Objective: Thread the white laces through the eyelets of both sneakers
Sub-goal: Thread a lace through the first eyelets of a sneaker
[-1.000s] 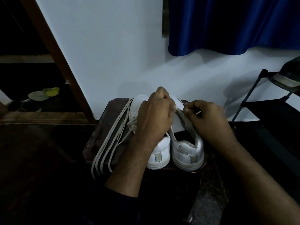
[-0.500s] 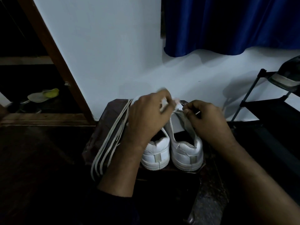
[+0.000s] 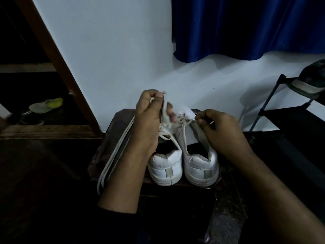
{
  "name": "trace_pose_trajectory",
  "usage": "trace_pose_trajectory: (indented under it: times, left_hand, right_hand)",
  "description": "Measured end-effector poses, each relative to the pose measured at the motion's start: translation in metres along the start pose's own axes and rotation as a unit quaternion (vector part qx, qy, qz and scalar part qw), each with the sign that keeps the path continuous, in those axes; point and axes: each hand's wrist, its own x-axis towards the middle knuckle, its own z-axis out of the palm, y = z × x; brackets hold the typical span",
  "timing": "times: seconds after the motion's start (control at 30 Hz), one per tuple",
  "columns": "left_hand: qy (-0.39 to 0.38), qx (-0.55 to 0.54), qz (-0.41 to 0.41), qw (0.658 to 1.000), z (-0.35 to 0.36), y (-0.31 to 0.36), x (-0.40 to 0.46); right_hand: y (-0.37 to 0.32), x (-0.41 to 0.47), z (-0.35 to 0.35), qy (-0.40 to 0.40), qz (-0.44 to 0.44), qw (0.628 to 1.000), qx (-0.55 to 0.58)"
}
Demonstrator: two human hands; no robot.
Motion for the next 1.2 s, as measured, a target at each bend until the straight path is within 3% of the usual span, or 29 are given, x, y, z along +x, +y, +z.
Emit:
trace_pose_trajectory:
  times: [0.1,0.2,0.33,0.43,0.5,0.6,0.67,0.73,0.83,0.93,1.0,1.03,1.07,1.13,1.17,1.2]
  left_hand:
    - [0.041,0.184,0.074,0.979,-0.009,-0.008,0.006]
    - [0.007,0.323,0.129,0.937,-0.012,-0.014,0.004]
    - [-0.075,0.565,0.196,0.798,-0.009,-0.014,-0.004]
    - [-0.128,0.614,0.203,0.752,-0.009,-0.016,-0.007]
    - [-0.116,0.613,0.200,0.756,-0.012,-0.016,-0.006]
    - [-0.087,0.591,0.166,0.785,-0.018,-0.015,-0.001]
    - [-0.087,0.587,0.146,0.792,-0.021,-0.015,0.000]
    - [-0.094,0.581,0.138,0.796,-0.022,-0.016,0.001]
    - [-0.094,0.575,0.137,0.801,-0.022,-0.018,0.002]
    - [-0.098,0.566,0.139,0.807,-0.022,-0.021,0.002]
    - [-0.104,0.560,0.138,0.810,-0.023,-0.021,0.002]
    - [-0.107,0.560,0.138,0.810,-0.024,-0.020,0.002]
    - [-0.109,0.565,0.138,0.806,-0.026,-0.020,0.002]
    - [-0.113,0.585,0.141,0.791,-0.028,-0.018,0.002]
    - [-0.116,0.595,0.142,0.782,-0.028,-0.017,0.002]
    - [-0.119,0.606,0.144,0.773,-0.028,-0.017,0.003]
  right_hand:
    - [-0.001,-0.001,0.002,-0.008,-0.030,1.000,0.002]
    - [-0.002,-0.001,0.005,-0.044,-0.091,0.995,-0.020]
    - [0.000,0.004,0.007,-0.090,-0.116,0.988,-0.053]
    - [-0.001,0.008,0.010,-0.088,-0.141,0.982,-0.090]
    - [0.000,0.010,0.013,-0.036,-0.134,0.985,-0.099]
    - [0.003,0.014,0.012,0.056,0.001,0.998,-0.013]
    - [0.007,0.015,0.009,0.076,0.046,0.995,0.046]
    - [0.004,0.012,0.007,0.063,-0.014,0.996,0.055]
    - [-0.004,0.009,0.014,-0.015,-0.121,0.993,0.001]
    - [0.004,0.014,0.027,-0.021,-0.118,0.991,-0.067]
    - [0.004,0.016,0.029,-0.029,-0.100,0.994,0.019]
    - [0.000,0.016,0.028,-0.029,-0.074,0.990,0.117]
    - [-0.007,0.014,0.024,-0.020,-0.029,0.966,0.257]
    - [-0.020,0.014,0.011,0.009,0.060,0.840,0.540]
    - [-0.022,0.014,0.004,0.021,0.090,0.781,0.617]
    - [-0.023,0.014,0.000,0.034,0.113,0.758,0.641]
